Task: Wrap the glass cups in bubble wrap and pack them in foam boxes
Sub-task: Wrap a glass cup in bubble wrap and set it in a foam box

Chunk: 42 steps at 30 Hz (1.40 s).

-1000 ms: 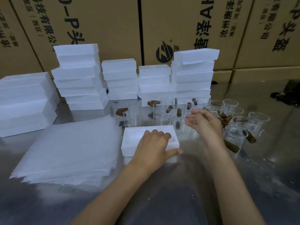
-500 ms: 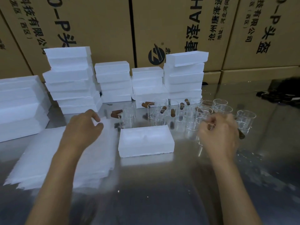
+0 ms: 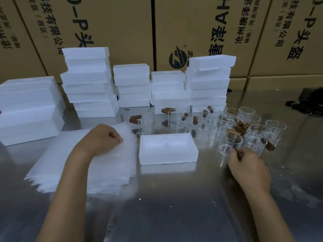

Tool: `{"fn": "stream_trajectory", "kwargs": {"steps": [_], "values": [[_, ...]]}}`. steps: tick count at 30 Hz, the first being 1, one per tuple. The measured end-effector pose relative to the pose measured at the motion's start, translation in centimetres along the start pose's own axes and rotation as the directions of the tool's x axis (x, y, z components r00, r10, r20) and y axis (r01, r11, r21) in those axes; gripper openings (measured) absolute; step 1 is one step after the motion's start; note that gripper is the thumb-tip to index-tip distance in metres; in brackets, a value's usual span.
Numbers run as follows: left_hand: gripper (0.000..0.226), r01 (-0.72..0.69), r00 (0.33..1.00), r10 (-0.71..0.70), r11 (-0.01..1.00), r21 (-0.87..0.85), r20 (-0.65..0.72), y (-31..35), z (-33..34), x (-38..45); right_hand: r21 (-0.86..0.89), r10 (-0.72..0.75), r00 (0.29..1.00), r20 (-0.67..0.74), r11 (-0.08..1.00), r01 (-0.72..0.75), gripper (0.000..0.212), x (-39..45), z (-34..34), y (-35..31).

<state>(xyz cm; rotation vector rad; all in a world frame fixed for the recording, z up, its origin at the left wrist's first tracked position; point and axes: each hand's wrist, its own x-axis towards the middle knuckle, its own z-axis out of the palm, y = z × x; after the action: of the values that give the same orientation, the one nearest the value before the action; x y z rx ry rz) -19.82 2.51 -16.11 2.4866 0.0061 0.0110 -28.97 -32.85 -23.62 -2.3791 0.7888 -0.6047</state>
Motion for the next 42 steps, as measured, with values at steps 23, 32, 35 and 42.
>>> {"fn": "stream_trajectory", "kwargs": {"steps": [23, 32, 35, 42], "values": [[0.011, -0.214, 0.968, 0.071, 0.730, -0.649, -0.240, 4.1, 3.0, -1.1, 0.451, -0.629, 0.761, 0.159, 0.732, 0.511, 0.011, -1.6, 4.3, -9.5], [0.007, -0.390, 0.886, 0.460, 0.669, -0.633, -0.058, 7.7, 5.9, -3.7, 0.482, -0.536, 0.827, 0.166, 0.776, 0.407, 0.024, -1.6, 4.7, -9.3], [0.008, -0.372, 0.877, 0.480, 0.698, -0.612, 0.015, 8.0, 6.7, -4.0, 0.678, -0.379, 0.891, 0.250, 0.725, 0.118, 0.034, -1.0, 4.6, -9.1], [0.016, -0.570, 0.790, 0.247, 0.633, -0.524, -0.560, 7.5, 5.8, -3.5, 0.847, -0.365, 0.807, 0.465, 0.448, -0.286, 0.029, -0.5, 4.3, -8.9]]}}
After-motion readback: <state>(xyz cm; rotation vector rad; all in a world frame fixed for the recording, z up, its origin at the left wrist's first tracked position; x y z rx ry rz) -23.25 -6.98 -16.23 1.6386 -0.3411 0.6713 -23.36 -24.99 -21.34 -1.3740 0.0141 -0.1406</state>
